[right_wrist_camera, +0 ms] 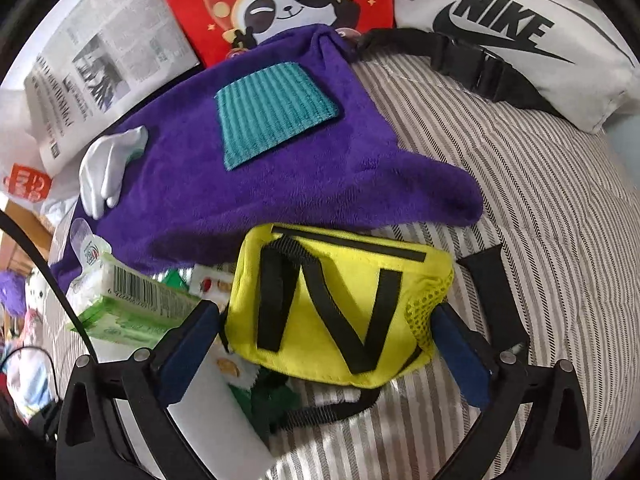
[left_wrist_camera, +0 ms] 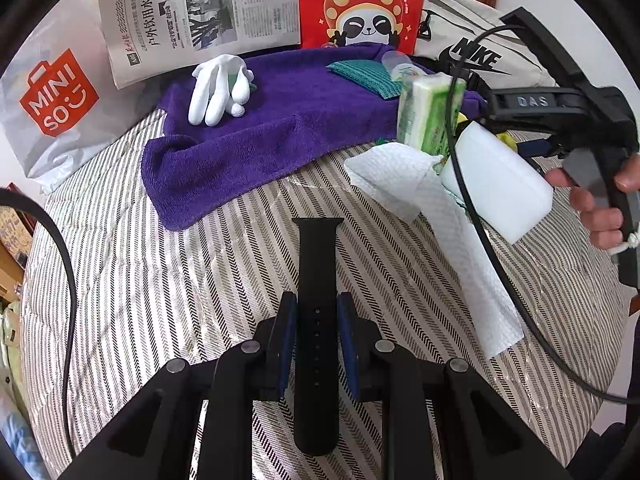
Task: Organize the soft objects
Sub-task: 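Grasp the yellow mesh pouch with the right tool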
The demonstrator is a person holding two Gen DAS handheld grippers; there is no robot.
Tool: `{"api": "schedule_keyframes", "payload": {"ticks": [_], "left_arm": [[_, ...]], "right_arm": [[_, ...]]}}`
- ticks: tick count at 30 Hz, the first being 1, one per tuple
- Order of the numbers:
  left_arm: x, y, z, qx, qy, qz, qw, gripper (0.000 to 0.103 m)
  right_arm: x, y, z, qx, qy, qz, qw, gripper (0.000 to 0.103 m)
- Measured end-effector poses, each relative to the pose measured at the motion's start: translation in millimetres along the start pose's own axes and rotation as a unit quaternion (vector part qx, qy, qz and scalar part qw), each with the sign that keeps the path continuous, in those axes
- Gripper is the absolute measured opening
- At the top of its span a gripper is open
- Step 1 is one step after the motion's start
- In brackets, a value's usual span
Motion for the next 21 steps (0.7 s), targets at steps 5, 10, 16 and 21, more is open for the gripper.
{"api": "schedule_keyframes", "payload": {"ticks": [5, 10, 16, 21], "left_arm": [[-1.4, -0.1, 1.4, -0.002, 0.001, 0.001, 1.0000, 0.020], [-1.9, -0.6, 0.7, -0.006, 0.001, 0.002, 1.0000, 0.020], [-0.7, 1.3, 1.4, -0.003, 0.008, -0.002, 1.0000, 0.020], [1.2, 3.0, -0.1, -0.006, 0.007, -0.005, 0.9999, 0.020]], "right_arm": [[7.2, 6.0, -1.6, 0.008, -0.016, 0.009, 1.000, 0.101], [2.8, 1.5, -3.7, -0.036, -0.009, 0.030, 0.999, 0.086], [-13.9, 0.3, 14.4, -0.032, 0.016, 0.024, 0.999, 0.077], [-15.0, -4.4, 15.7, -0.047, 0.015, 0.013, 0.999, 0.092]]}}
Point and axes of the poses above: each gripper's, at about its wrist camera, not at the fingertips, and x roughly the way its jaws point, z to its right, y to its top, the point moved 2 cm from there along x, roughly the way its jaws point, and after that the axes turned 12 degrees about x, right-handed, at the moved point
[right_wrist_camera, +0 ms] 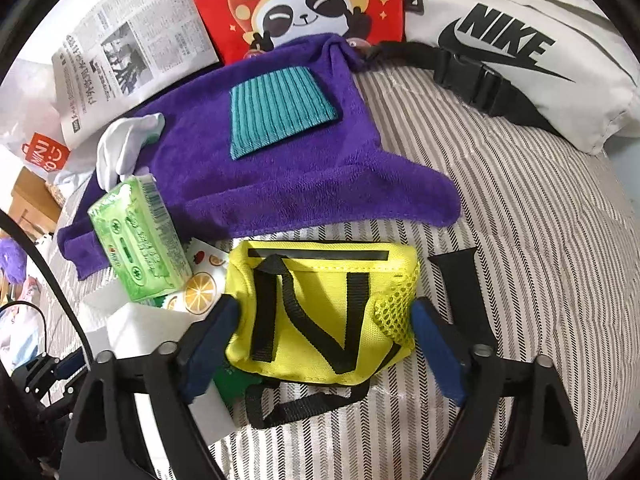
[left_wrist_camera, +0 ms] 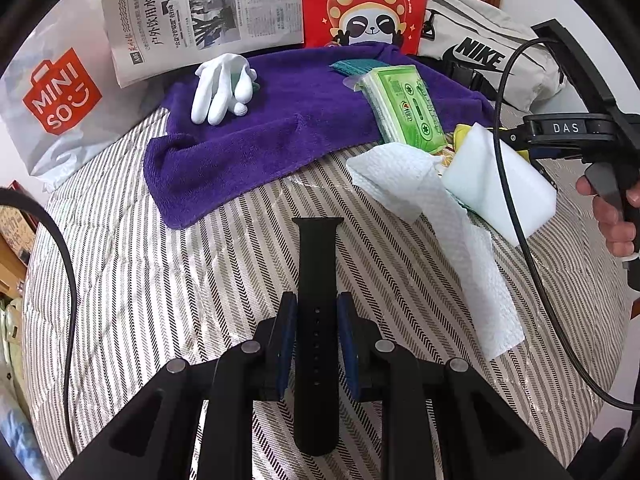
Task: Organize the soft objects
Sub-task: 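Grasp the yellow mesh pouch with the right tool, then carry the yellow pouch onto the purple towel with the right tool while the left tool carries the strap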
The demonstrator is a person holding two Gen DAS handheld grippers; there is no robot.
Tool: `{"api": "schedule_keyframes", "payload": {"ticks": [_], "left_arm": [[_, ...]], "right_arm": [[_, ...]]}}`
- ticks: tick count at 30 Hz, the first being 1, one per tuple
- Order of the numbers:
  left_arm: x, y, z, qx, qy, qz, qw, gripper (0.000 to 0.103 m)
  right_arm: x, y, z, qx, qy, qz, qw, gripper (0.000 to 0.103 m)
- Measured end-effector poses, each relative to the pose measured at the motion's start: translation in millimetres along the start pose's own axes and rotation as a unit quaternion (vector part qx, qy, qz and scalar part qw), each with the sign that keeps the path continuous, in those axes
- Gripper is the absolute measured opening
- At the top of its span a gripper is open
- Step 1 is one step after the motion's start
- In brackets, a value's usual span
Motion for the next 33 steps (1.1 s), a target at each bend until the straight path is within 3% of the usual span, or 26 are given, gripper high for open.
{"api": "schedule_keyframes", "payload": {"ticks": [5, 8, 13, 18, 33], "left_arm": [[1.1, -0.3, -0.9, -0.001, 0.001, 0.001, 1.0000, 0.020], [1.6, 0.3, -1.2, 0.000, 0.001, 0.000, 1.0000, 0.020], [1.3, -0.6, -2.0, -0.002, 0.000, 0.002, 1.0000, 0.020], [0.6, -2.3, -3.3, -0.010, -0.003, 0.006, 0.9999, 0.020], [-12.8, -11.3, -20.1, -0.060, -0.035, 0.021, 0.9974, 0.020]], "right_arm": [[15.5, -0.9, -1.4, -0.002, -0.004, -0.011, 1.000, 0.103], [21.2, -7.6, -14.3, -0.038, -0.030, 0.004, 0.999, 0.096], [13.4, -12.2, -15.5, -0.055, 0.008, 0.017, 0.998, 0.085], [4.3, -9.3, -5.2, -0.051, 0.005, 0.024, 0.998, 0.079], [-33.5, -10.4, 4.1, -0.045, 0.021, 0.046, 0.998, 0.078]]}}
Point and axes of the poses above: each gripper's, at about its wrist camera, not at the fingertips, and x roughly the way its jaws point, z to its right, y to its top, the point moved 2 cm from there along x, roughly the way its jaws point, and after that the axes turned 12 degrees about x, right-handed, at the moved point
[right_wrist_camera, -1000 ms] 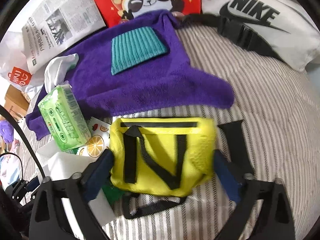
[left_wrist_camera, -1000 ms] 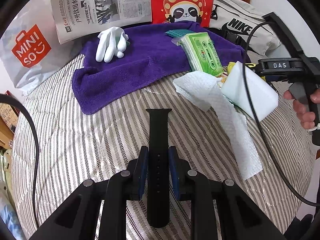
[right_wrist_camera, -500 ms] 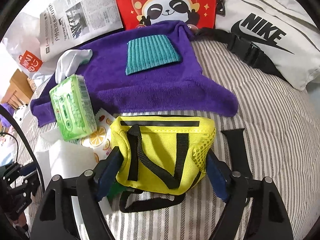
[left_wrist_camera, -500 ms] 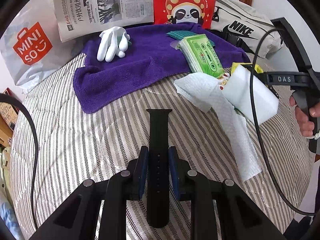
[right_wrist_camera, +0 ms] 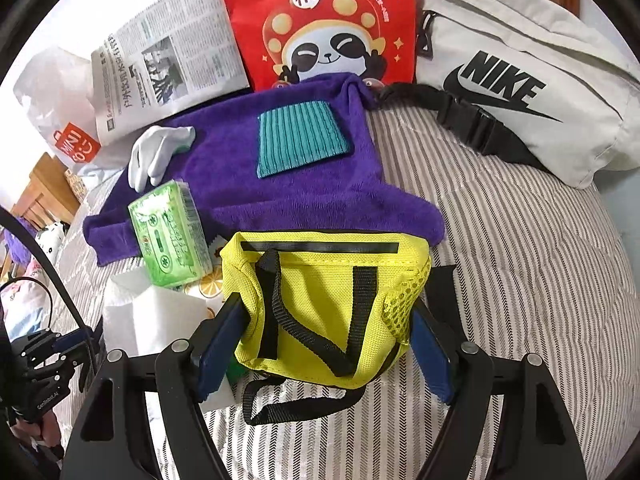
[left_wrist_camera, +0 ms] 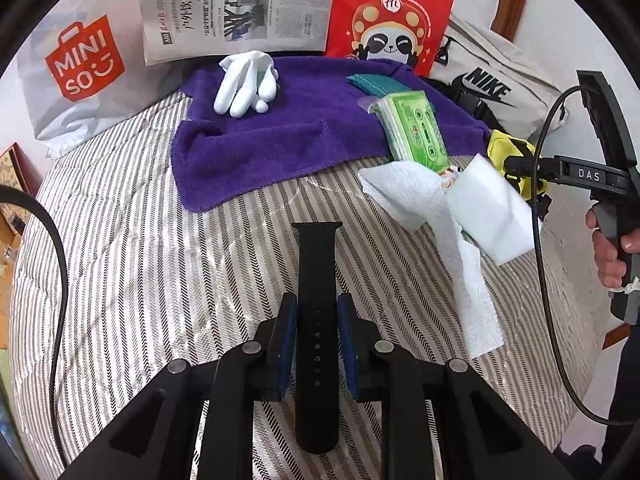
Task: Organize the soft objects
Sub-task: 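Carry the yellow pouch onto the purple towel with the right tool while the left tool carries the strap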
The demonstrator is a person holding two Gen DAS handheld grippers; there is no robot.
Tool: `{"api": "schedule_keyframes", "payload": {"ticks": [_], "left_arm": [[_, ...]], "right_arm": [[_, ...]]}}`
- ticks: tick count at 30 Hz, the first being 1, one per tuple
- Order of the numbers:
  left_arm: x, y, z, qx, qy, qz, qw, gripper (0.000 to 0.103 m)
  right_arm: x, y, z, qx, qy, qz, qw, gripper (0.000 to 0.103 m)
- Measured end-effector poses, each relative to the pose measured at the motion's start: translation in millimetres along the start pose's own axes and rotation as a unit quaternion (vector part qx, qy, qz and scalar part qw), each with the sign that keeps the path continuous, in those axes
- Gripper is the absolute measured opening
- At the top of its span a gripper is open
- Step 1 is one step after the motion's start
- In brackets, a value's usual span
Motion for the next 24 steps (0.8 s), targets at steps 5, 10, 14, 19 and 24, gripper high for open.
{"api": "schedule_keyframes", "payload": {"ticks": [5, 10, 14, 19, 24], "left_arm": [[-3.9, 2.4, -2.6, -0.003, 0.003, 0.002, 1.0000, 0.020], [-12.1, 6.0, -5.0, -0.008, 0.001, 0.011, 0.9999, 0.020], [-19.1, 11.8, -8.8, -0.010, 0.001, 0.018, 0.9998, 0.020], [-25.2, 24.4, -12.8, -0.007, 0.006, 0.024, 0.9997, 0.020], [-31.4, 39.7, -18.0, -0.003, 0.008, 0.034, 0.9994, 0.020]], "right_arm": [[-8.0, 3.4, -0.2, 0.003, 0.007, 0.004, 1.000, 0.078], [-11.6, 8.2, -0.1, 0.007, 0.011, 0.007, 1.000, 0.078], [-15.3, 13.5, -0.9, 0.009, 0.014, 0.010, 1.000, 0.078], [-18.3, 23.8, -4.3, 0.011, 0.019, 0.014, 1.000, 0.078], [-18.6, 35.8, -8.6, 0.011, 0.024, 0.016, 1.000, 0.078]]}}
Point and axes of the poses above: each gripper's, at about its wrist camera, not at the fingertips, and x roughly the way its jaws point, z to its right, y to its top, the point moved 2 cm from there along x, roughly the way its jaws point, and after that the axes turned 12 degrees about x, right-handed, at the moved point
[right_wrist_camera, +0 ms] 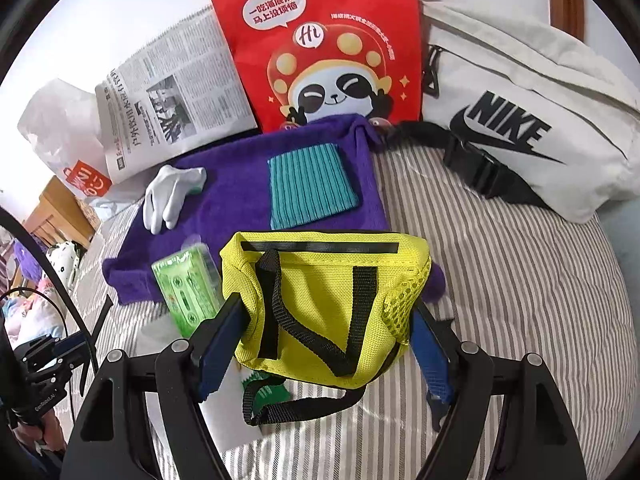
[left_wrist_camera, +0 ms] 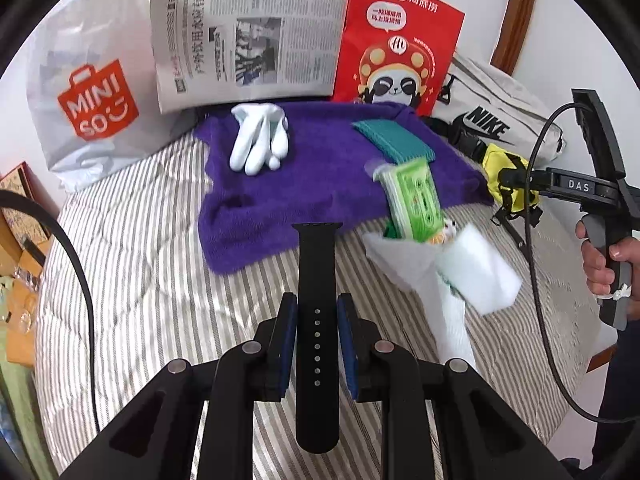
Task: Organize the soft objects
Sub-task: 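Carry the yellow pouch onto the purple towel with the right tool while the left tool carries the strap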
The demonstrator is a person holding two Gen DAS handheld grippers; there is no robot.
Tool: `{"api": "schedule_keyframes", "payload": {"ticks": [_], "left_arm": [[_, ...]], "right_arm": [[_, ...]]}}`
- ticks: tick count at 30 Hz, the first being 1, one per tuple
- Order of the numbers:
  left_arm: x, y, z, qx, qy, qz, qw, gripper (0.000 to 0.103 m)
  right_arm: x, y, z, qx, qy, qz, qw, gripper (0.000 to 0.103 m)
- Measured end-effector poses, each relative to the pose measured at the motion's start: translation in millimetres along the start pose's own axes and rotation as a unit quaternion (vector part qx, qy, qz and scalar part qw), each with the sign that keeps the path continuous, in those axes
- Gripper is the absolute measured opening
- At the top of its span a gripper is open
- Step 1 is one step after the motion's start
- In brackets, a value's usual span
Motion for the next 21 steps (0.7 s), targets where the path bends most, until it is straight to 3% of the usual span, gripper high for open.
{"api": "schedule_keyframes", "payload": {"ticks": [8, 21], "left_arm": [[0.5, 37.6, -12.8, 0.012, 0.007, 0.013, 0.9998, 0.020], [35.9, 98.6, -40.5, 0.028, 0.004, 0.014, 0.9995, 0.020]], "right_arm": [[9.9, 25.6, -13.0, -0.008, 0.007, 0.003, 1.000, 0.078], [57.6, 63.0, -35.5, -0.021, 0.009, -0.014, 1.000, 0.078]]}}
Point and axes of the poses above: each gripper's, at about its wrist camera, not at the fingertips, and x roughly the way its jaws point, z to its right, y to its top, the point moved 2 cm from there along x, roughly the way its jaws point, and after that the axes turned 12 degrees about x, right-handed, at the moved point
